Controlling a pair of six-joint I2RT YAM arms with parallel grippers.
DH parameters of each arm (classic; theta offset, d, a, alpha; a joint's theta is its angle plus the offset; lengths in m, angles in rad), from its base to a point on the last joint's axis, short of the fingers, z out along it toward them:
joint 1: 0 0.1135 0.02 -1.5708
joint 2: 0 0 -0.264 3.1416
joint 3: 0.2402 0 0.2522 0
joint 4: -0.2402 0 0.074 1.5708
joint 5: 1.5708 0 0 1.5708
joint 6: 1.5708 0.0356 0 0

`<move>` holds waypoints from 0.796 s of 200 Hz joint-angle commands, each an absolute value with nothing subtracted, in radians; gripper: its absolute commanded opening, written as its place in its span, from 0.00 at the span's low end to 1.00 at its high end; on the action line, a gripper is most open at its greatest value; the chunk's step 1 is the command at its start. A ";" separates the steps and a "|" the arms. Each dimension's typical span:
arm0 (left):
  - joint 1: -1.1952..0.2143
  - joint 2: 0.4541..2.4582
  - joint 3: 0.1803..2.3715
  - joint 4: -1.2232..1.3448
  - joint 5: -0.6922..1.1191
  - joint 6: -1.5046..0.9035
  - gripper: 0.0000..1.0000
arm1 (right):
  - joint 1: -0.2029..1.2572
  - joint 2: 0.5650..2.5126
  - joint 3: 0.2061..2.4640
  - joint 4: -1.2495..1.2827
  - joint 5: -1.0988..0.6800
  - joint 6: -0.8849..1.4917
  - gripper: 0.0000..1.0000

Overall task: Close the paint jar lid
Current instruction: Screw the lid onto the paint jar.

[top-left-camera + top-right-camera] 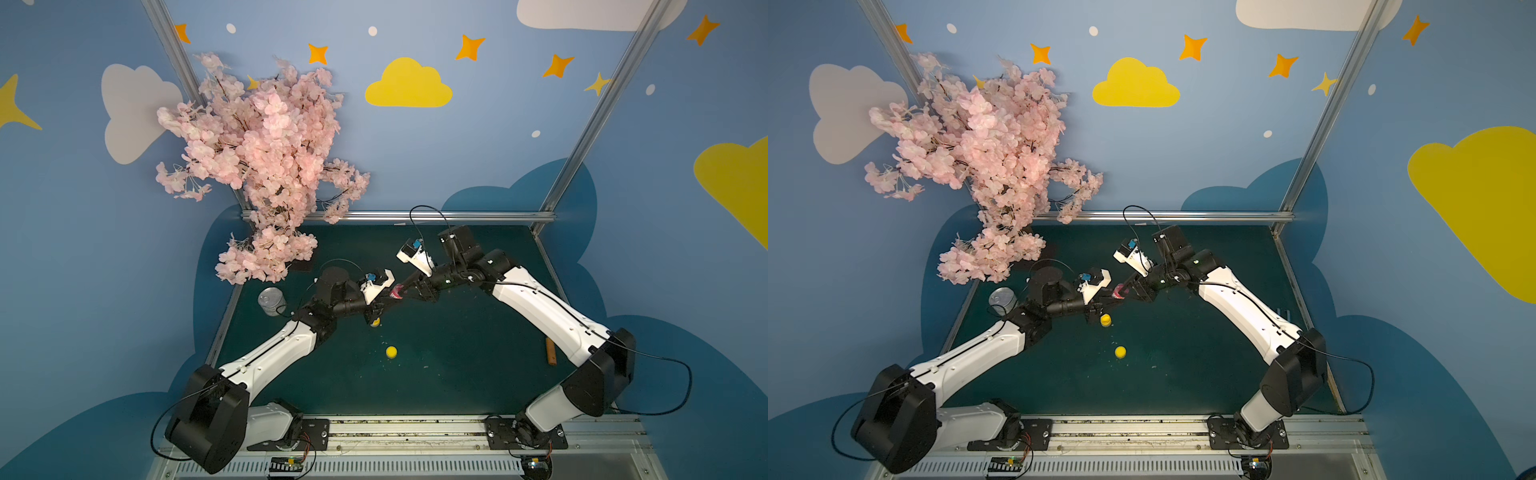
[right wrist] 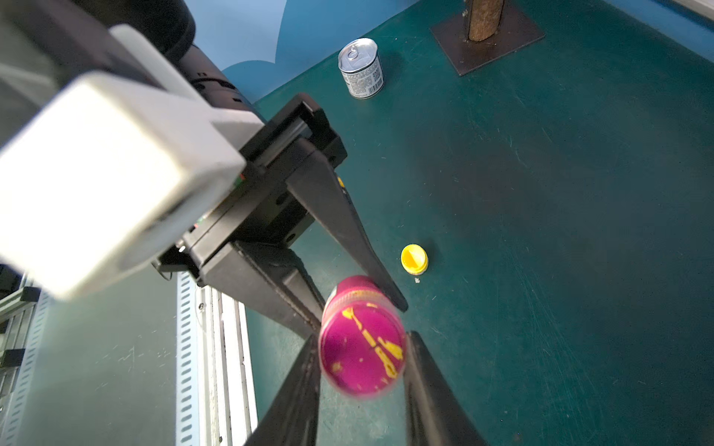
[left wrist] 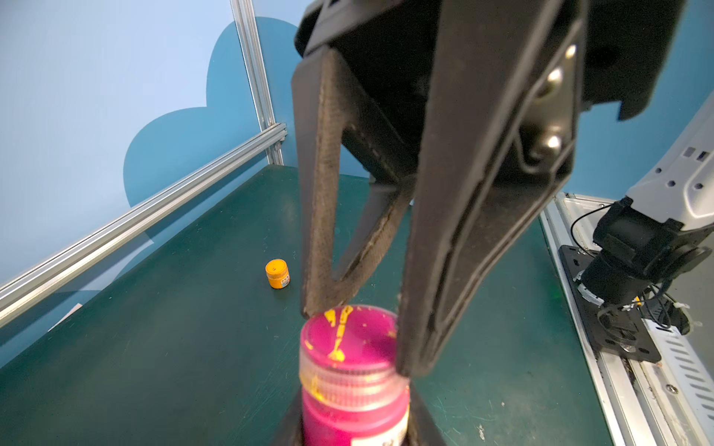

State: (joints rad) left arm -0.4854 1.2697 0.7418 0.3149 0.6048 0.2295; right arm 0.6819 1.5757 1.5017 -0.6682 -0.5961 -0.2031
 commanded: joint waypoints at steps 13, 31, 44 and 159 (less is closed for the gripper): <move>-0.517 1.251 0.791 0.571 0.506 0.249 0.28 | 0.726 1.632 1.475 -0.719 -0.603 -0.117 0.27; -0.546 1.251 0.787 0.586 0.391 0.301 0.28 | 0.736 1.651 1.491 -0.715 -0.595 -0.066 0.26; -0.571 1.255 0.779 0.616 0.293 0.337 0.27 | 0.747 1.664 1.502 -0.712 -0.580 -0.031 0.25; -0.604 1.247 0.725 0.799 0.001 0.310 0.27 | 0.803 1.734 1.527 -0.584 -0.457 0.255 0.25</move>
